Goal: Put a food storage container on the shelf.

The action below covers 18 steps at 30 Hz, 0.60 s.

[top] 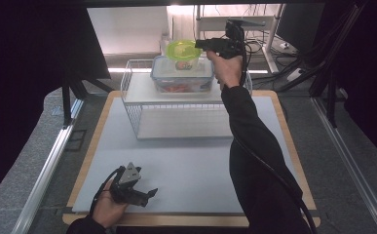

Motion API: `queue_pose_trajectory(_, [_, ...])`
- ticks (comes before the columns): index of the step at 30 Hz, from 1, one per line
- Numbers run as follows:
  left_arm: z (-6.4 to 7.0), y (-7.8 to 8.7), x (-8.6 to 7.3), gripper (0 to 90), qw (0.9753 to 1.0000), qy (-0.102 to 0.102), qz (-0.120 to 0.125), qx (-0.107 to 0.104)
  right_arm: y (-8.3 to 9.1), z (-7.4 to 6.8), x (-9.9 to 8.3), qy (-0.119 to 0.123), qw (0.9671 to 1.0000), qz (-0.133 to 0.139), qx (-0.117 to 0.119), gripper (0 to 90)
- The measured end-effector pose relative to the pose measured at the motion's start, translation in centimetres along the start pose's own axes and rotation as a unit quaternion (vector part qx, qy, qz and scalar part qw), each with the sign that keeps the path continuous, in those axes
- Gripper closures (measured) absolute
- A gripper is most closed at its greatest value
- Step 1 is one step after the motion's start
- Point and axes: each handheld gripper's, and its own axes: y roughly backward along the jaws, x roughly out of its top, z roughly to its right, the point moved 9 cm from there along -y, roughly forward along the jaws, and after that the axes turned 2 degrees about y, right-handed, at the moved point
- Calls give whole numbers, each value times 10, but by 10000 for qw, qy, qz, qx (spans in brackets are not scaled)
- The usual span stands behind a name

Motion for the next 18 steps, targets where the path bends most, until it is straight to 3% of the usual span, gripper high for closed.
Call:
queue_pose_trajectory(9, [-1,0,0,44,10000,1,-12,8,10,-9,-3,613,9980,-111,79,324])
queue_pose_trajectory(18, [0,0,0,42,10000,13,-4,14,34,-10,-22,1342,9906,-209,183,143])
